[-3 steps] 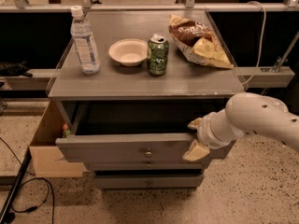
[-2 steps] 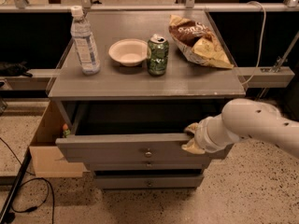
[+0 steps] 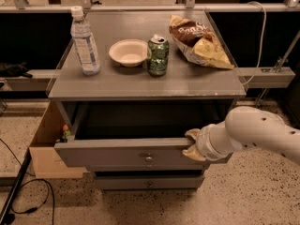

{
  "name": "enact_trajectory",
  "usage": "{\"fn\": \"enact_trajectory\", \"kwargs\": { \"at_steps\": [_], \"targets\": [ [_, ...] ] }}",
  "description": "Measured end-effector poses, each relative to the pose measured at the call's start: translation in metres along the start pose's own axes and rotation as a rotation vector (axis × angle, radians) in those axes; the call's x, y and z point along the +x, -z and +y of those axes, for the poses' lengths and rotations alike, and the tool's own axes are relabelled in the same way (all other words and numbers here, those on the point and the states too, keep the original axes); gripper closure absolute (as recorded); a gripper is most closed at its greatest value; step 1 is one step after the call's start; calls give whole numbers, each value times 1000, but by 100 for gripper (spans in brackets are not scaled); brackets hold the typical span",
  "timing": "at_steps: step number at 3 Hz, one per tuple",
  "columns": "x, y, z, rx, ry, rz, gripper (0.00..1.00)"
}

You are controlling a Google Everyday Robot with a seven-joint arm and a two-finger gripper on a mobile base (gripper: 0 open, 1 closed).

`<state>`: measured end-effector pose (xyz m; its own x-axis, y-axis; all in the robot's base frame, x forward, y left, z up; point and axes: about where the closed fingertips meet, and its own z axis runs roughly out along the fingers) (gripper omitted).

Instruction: Open top drawer

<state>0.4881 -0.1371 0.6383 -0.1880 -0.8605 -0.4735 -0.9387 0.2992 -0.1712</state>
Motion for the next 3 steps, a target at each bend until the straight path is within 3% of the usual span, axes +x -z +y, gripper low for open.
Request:
{"fn": "enact_trajectory", "kwargs": {
  "at_steps": [3],
  "targets": [
    [-7, 11, 9, -19, 9, 0, 96]
  ]
}}
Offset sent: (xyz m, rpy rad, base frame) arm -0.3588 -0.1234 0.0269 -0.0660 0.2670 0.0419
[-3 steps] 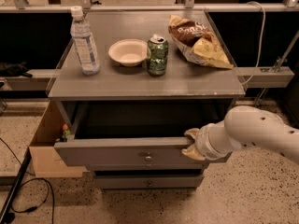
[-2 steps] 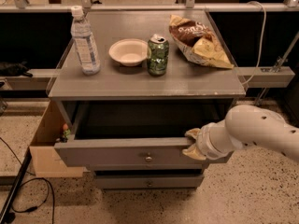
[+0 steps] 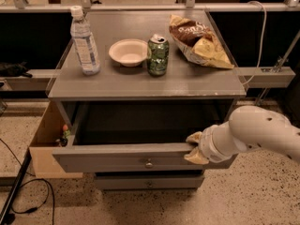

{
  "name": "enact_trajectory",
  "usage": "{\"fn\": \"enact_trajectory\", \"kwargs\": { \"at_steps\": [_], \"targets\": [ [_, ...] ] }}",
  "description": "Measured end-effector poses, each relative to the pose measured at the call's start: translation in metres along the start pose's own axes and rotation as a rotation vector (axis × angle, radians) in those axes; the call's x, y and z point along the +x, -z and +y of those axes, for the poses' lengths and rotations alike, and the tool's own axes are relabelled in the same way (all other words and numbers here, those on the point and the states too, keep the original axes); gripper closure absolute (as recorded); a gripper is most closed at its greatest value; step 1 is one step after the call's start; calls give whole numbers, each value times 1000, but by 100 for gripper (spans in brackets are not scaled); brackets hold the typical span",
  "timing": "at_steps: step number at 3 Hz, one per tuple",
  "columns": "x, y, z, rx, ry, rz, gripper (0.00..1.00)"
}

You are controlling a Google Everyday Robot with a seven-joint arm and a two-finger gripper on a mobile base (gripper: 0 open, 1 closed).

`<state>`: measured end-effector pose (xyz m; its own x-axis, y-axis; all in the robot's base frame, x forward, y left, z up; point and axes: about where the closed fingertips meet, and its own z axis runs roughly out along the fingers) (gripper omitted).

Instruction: Open top drawer

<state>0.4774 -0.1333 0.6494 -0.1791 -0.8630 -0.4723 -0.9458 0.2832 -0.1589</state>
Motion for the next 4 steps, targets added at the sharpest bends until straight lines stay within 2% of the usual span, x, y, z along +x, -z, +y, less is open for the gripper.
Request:
{"fn": "enact_trajectory", "kwargs": {
  "at_steps": [3, 4],
  "targets": [
    [0, 0, 0, 0, 0, 0, 27],
    [0, 0, 0, 0, 0, 0, 8]
  ]
}}
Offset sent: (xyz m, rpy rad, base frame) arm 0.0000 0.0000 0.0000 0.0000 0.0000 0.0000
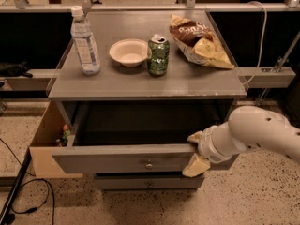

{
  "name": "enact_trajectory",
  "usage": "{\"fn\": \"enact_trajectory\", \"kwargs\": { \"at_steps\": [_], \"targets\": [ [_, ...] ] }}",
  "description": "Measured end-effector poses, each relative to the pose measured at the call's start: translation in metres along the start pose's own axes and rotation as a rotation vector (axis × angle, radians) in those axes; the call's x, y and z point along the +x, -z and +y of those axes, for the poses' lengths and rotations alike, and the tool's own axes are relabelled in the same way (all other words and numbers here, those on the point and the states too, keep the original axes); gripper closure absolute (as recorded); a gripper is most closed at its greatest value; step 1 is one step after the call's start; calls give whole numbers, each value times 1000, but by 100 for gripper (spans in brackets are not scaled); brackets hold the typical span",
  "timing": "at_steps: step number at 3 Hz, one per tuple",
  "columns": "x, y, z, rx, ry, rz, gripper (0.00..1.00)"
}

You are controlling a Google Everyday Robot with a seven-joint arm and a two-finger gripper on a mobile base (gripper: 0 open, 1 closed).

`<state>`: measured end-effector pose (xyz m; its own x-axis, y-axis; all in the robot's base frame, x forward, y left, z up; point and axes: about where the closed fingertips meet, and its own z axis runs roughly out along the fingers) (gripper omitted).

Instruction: Open top drawer

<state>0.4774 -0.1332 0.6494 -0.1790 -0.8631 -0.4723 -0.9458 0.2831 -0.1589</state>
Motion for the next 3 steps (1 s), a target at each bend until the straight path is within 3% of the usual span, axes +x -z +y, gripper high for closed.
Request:
{"fn": "enact_trajectory", "kwargs": {
  "at_steps": [2, 3],
  "targets": [
    [5, 4, 9, 3, 2, -13, 56],
    [10, 8, 35, -21, 11, -24, 79]
  ]
}}
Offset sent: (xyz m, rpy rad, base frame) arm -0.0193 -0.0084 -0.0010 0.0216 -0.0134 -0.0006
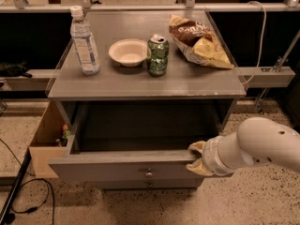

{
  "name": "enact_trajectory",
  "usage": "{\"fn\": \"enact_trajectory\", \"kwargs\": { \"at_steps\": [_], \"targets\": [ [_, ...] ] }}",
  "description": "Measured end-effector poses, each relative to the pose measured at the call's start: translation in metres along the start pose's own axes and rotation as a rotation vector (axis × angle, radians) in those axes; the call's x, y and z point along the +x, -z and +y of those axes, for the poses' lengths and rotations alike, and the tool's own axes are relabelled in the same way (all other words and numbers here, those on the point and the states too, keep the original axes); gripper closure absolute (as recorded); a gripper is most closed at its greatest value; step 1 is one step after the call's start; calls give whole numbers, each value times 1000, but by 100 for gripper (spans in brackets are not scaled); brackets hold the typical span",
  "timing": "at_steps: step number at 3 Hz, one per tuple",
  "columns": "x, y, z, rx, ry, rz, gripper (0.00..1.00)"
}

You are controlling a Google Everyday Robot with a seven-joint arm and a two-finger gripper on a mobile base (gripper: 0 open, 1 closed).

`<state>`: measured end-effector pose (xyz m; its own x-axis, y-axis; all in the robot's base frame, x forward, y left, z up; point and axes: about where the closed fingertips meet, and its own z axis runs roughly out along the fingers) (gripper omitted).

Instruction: Open top drawer

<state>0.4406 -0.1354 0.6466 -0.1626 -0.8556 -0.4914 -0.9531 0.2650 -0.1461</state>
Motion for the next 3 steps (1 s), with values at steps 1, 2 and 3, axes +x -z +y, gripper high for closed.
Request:
{"fn": "enact_trajectory", "kwargs": {
  "at_steps": [1, 2, 3],
  "targets": [
    [-2, 3, 0, 0, 0, 0, 99],
    [-5, 9, 18, -28, 14, 0, 100],
    [-5, 10, 18, -28, 14, 0, 100]
  ]
}}
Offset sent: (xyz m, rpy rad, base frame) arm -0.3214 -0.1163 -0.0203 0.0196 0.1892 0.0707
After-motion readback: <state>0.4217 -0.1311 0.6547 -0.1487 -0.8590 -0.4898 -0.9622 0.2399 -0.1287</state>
